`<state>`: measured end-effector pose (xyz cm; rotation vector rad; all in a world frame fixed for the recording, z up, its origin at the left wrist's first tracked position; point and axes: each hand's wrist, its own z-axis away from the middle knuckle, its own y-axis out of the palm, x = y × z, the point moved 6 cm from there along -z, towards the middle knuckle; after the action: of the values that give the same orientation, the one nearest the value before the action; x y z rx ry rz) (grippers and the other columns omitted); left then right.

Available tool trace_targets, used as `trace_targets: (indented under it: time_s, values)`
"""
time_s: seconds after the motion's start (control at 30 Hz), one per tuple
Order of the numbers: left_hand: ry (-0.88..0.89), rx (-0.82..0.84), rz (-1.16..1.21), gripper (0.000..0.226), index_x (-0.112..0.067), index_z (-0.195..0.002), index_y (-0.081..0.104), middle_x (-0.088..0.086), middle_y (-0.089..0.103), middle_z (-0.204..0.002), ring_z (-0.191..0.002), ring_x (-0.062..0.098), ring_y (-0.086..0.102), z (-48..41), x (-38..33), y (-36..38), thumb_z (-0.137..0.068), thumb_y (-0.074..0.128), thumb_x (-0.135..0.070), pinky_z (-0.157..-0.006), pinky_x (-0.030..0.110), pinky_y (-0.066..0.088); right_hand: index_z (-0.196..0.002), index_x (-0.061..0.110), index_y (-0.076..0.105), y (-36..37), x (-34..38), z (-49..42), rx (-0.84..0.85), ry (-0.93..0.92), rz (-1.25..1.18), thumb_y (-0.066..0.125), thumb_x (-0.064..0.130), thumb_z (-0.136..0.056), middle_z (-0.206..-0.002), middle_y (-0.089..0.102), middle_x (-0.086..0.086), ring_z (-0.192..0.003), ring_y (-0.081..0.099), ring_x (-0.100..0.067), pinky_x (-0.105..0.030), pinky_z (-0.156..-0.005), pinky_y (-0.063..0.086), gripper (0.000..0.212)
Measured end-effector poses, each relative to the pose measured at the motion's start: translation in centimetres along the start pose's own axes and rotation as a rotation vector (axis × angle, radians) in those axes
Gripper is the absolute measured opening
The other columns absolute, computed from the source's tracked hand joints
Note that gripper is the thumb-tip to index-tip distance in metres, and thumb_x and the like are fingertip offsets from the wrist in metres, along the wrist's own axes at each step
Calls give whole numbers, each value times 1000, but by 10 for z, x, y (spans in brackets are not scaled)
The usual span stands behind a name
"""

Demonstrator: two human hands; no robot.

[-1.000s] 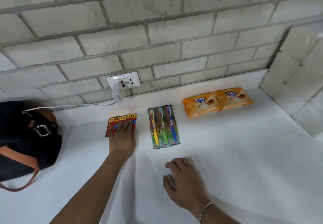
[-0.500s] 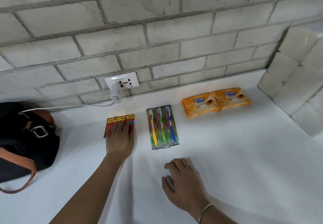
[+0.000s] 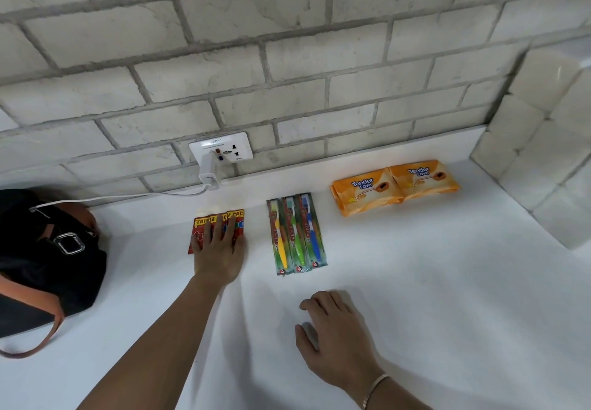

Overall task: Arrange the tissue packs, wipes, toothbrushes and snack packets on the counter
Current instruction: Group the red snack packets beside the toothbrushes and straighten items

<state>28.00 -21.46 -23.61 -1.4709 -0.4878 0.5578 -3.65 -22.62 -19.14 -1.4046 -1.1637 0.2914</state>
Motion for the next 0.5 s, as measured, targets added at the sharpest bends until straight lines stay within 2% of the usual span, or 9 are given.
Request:
trace_targets:
  time_s: [0.2, 0.37, 0.5]
  values:
    - [-63, 14, 86, 67, -29, -166, 2, 8, 2, -174, -159, 38, 5, 3, -14, -5, -104, 10, -55, -124, 64, 5, -109, 27, 64, -2, 1, 0, -14, -7, 5, 58, 47, -88, -102, 59, 12, -99, 53, -14, -28, -83, 52, 29]
    - [-66, 28, 94, 67, -29, -166, 4, 7, 3, -174, -159, 37, 5, 2, -20, -5, -105, 10, -55, -124, 64, 4, -111, 27, 64, -1, 1, 0, 10, 7, -19, 56, 48, -90, -104, 57, 12, -102, 53, -13, -29, -86, 51, 31]
    - [-24, 48, 16, 84, -31, -164, 17, 5, 4, -174, -159, 39, 2, -4, -14, 4, -91, -11, -62, -122, 67, 3, -112, 27, 63, -2, 1, 0, 15, 10, -30, 55, 48, -90, -105, 58, 12, -102, 53, -14, -29, -87, 51, 31]
